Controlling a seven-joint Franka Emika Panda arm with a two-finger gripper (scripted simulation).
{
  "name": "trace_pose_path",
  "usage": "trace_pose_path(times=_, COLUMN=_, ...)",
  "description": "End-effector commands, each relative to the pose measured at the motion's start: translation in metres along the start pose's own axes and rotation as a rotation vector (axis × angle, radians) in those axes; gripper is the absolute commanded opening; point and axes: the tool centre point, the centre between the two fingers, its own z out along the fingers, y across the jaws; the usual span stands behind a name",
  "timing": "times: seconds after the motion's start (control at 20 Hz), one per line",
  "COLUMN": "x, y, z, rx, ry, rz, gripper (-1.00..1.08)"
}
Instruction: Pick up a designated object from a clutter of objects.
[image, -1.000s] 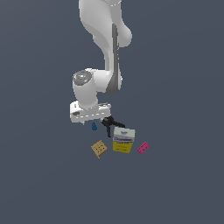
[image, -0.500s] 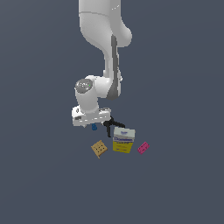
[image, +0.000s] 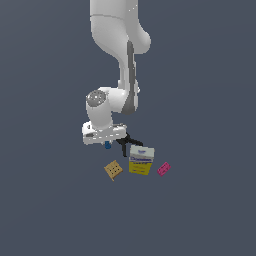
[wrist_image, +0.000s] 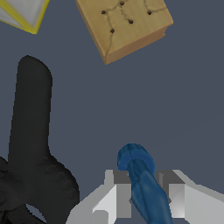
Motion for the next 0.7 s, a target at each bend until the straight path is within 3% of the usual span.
trace_pose_path(times=0.0, x=0.0, y=0.0, z=0.0, rx=0.0, ry=0.0, rz=0.0, gripper=-1.0)
trace_pose_path(times=0.65, x=-0.004, y=-0.018, z=-0.028, rx=0.0, ry=0.0, rz=0.0, gripper=-1.0)
